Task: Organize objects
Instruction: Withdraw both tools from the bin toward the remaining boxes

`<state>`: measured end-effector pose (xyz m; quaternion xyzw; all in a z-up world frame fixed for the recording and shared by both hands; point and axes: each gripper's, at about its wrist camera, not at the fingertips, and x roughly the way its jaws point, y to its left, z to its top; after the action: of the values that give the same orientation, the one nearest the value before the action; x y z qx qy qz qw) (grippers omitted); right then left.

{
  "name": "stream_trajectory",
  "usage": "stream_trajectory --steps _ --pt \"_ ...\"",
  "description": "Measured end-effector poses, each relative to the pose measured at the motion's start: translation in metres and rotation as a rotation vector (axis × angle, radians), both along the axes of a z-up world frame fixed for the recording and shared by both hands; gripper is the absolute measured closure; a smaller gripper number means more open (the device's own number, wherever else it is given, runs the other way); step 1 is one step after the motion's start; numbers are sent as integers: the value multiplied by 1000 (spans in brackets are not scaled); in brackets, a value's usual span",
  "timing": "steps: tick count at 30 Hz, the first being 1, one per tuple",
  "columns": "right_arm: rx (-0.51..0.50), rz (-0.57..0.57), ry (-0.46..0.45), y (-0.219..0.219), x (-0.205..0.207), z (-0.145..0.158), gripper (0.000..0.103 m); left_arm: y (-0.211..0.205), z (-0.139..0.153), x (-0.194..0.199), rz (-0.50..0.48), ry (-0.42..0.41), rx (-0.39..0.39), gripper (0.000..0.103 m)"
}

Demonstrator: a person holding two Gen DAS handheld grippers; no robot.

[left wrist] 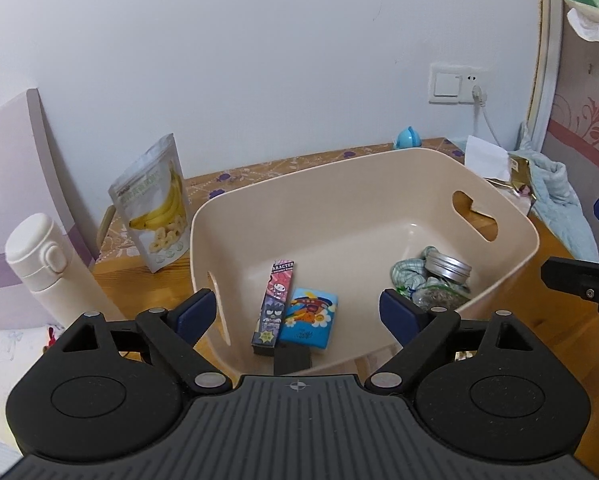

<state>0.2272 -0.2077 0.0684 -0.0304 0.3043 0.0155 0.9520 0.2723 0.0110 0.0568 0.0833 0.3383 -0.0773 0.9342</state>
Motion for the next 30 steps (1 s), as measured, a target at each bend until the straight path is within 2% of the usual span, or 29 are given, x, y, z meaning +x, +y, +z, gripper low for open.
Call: stream_trajectory --steps 7,14,30 --pt "-4 0 -2 -4 -23 -2 0 5 1 -27 -2 -14 -1 12" --pt "-11 -1 11 -6 -43 -12 0 9 -10 -49 -6 0 -5 11" --pt "-21 -7 102 -9 -65 -52 0 21 -61 -73 4 93 8 11"
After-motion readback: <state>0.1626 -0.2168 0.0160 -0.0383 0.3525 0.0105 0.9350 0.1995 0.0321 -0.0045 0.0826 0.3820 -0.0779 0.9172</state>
